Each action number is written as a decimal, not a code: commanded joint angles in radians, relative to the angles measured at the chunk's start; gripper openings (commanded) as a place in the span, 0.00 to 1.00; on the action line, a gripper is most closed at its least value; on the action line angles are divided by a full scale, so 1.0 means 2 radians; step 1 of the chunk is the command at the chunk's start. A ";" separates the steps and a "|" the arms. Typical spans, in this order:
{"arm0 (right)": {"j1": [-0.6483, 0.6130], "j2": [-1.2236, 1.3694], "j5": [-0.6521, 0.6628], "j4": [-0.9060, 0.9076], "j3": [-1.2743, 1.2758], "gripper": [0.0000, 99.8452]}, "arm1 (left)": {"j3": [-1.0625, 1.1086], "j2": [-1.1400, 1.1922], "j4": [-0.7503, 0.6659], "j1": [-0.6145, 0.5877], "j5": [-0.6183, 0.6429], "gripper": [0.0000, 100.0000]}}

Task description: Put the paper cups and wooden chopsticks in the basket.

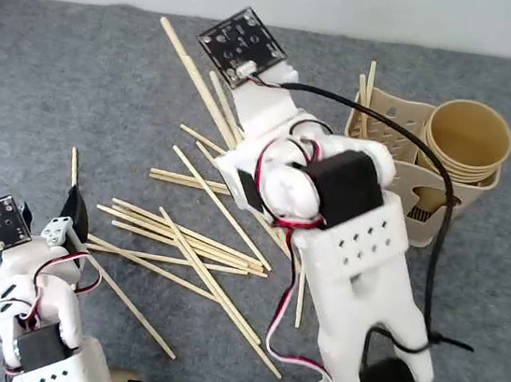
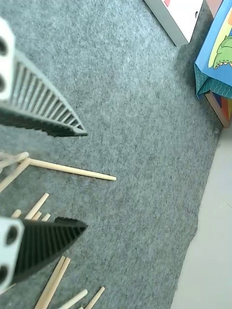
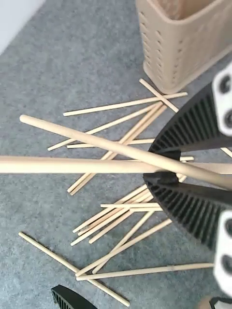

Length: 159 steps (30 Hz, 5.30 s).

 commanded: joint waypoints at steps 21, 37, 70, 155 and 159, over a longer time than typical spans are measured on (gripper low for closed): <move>0.109 -0.313 -0.013 -0.384 0.421 0.01 | 0.003 -0.008 -0.012 0.002 -0.025 0.26; 0.245 -0.313 -0.012 -0.647 0.479 0.01 | 0.003 -0.008 -0.012 0.002 -0.025 0.26; 0.310 -0.099 -0.013 -0.930 0.598 0.01 | 0.004 -0.008 -0.012 0.002 -0.025 0.26; 0.206 -0.321 -0.088 -0.359 0.522 0.08 | 0.004 -0.008 -0.012 0.002 -0.025 0.26; 0.132 -0.293 -0.093 -0.363 0.522 0.09 | 0.004 -0.008 -0.012 0.002 -0.025 0.26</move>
